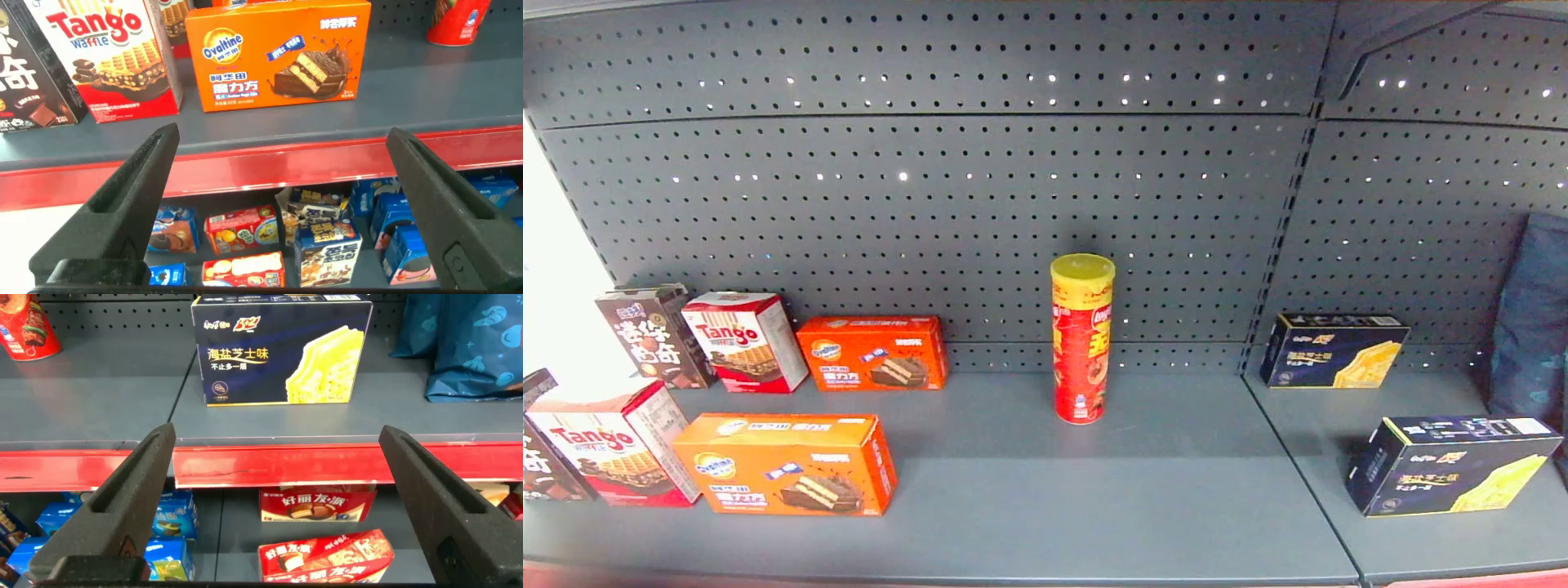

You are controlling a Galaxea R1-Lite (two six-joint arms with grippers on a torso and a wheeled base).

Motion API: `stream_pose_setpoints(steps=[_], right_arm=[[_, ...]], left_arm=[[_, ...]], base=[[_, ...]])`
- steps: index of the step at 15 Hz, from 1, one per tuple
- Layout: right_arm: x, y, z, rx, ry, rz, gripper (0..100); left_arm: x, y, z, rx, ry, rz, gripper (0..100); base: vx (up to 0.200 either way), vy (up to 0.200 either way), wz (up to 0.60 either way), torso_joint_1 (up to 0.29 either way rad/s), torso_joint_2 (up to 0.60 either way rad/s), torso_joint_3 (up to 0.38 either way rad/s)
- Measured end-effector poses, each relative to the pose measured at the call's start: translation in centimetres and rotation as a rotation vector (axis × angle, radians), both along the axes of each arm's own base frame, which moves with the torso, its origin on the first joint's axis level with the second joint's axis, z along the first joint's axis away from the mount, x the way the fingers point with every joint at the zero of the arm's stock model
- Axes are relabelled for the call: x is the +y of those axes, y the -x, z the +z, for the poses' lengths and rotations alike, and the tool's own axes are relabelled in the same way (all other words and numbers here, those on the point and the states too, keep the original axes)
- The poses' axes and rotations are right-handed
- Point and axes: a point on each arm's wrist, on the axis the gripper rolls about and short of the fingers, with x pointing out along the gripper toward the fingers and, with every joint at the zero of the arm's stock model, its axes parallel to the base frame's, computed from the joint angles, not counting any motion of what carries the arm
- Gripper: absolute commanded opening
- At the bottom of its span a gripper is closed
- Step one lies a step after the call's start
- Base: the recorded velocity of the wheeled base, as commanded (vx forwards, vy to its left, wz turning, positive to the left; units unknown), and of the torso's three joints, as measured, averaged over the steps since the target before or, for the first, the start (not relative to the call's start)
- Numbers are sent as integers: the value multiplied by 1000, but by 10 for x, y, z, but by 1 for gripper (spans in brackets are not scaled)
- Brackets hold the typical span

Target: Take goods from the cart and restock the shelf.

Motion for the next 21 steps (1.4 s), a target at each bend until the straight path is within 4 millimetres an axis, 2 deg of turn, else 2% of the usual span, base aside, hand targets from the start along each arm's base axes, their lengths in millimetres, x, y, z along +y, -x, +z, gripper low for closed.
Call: stream_pose_setpoints(steps=[11,21], right_arm=[[0,0,0,-1,0,0,100],[0,0,0,1,-1,0,100]], left_arm=[[0,0,0,0,0,0,100],[0,0,0,0,1,0,100]], base=[[0,0,0,0,0,0],[0,0,600,5,0,3]])
